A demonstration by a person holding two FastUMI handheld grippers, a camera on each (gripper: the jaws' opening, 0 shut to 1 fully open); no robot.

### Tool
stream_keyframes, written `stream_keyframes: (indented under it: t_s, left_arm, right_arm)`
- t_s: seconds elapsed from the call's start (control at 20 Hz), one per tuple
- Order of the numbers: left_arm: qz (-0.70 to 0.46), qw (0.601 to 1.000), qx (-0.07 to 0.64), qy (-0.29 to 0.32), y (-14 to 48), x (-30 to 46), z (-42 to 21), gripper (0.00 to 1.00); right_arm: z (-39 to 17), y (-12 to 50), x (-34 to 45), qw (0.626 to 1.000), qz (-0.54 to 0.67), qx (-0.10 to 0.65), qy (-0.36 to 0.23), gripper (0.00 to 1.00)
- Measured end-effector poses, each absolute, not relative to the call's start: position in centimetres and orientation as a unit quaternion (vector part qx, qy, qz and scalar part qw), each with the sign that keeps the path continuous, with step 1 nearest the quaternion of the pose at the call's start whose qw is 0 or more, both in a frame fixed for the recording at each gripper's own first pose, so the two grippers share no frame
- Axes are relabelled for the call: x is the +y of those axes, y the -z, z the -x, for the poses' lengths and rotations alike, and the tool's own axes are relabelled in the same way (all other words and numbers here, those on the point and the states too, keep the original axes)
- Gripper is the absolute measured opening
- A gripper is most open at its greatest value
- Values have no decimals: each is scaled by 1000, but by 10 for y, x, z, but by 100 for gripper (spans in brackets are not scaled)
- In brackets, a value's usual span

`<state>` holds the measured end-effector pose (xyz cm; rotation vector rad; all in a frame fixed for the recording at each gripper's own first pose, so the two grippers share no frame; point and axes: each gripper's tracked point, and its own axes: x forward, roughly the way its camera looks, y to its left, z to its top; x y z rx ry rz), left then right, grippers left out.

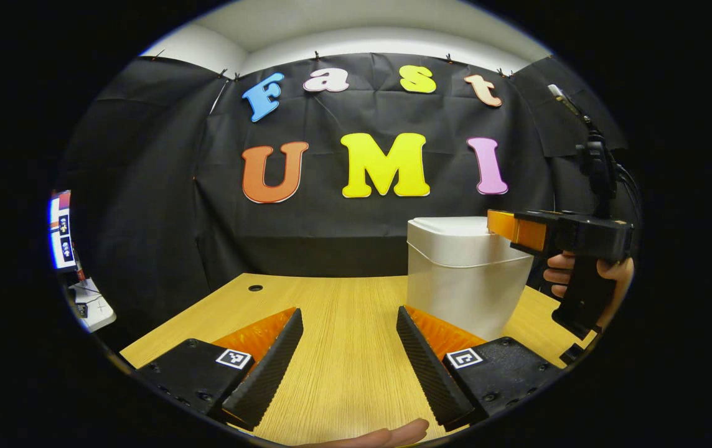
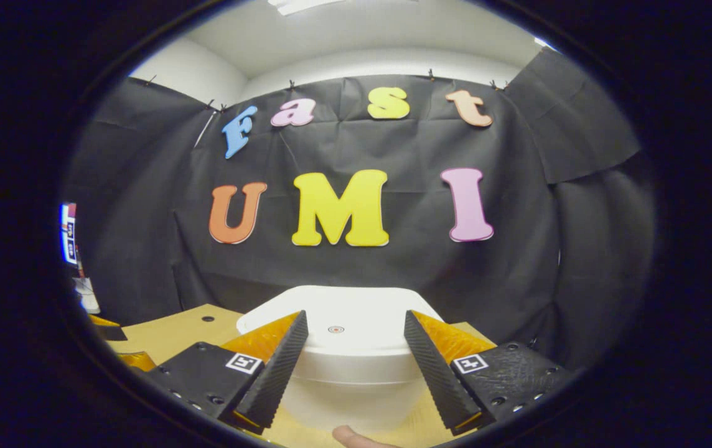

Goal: Press the lid of the desktop garbage bin to open it, pick up the crumpled paper on the desktop and throw it into the bin, then pick up the pop can on the desktop and drop it into the bin, and finally close the garbage bin lid.

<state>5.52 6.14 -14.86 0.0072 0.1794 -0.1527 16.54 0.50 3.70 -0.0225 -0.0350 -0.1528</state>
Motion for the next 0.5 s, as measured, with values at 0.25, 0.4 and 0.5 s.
stream_keyframes:
  t_s: [0.25,0.4,0.5]
  left_arm:
    - [-6,994,86,65,147,64,-55,98]
    - [-11,994,84,63,147,67,-57,98]
    - [-3,994,89,59,149,69,-56,98]
  right_arm:
    - [-117,-24,-3,996,-19,-38,75,94]
    - [-90,-10,-14,997,-28,-26,72,95]
    - [-71,-3,-17,998,-25,-25,58,96]
